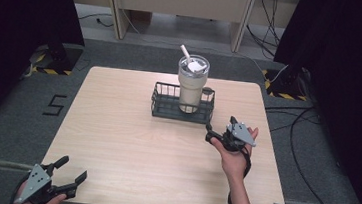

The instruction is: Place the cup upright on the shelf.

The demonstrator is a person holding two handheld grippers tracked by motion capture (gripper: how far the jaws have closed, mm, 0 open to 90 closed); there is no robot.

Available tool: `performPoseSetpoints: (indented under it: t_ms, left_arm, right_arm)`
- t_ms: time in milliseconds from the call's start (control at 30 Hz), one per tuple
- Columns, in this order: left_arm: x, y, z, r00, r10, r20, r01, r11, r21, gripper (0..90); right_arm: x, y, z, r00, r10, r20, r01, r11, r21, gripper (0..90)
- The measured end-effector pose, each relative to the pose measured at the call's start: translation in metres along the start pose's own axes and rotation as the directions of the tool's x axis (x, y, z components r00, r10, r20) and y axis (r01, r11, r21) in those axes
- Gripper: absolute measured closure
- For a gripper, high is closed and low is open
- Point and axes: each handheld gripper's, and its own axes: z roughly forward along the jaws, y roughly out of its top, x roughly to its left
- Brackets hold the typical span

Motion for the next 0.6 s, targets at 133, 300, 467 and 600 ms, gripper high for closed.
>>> performPoseSetpoints:
  t_ms: [133, 300, 467, 600]
  left_arm:
    - [0.0, 0.0, 0.0, 1.0, 0.0, 0.001, 0.0, 1.0, -0.002, 16.6]
    - [0.0, 0.0, 0.0, 1.0, -0.001, 0.001, 0.001, 1.0, 0.0, 16.6]
    - [-0.001, 0.0, 0.0, 1.0, 0.0, 0.001, 0.0, 1.0, 0.0, 16.6]
    - [-0.001, 0.0, 0.001, 1.0, 0.0, 0.001, 0.0, 1.0, 0.001, 16.6]
  right_arm:
    - [-0.006, -0.008, -0.009, 1.0, 0.0, 0.01, 0.0, 0.9999, 0.012, 11.4]
    - [-0.012, -0.016, -0.019, 0.9998, 0.005, 0.021, -0.005, 0.9997, 0.024, 12.7]
    - [-0.015, -0.023, -0.026, 0.9997, 0.009, 0.022, -0.01, 0.9991, 0.042, 13.5]
    - [-0.015, -0.029, -0.031, 0.9998, 0.005, 0.019, -0.005, 0.9987, 0.05, 13.9]
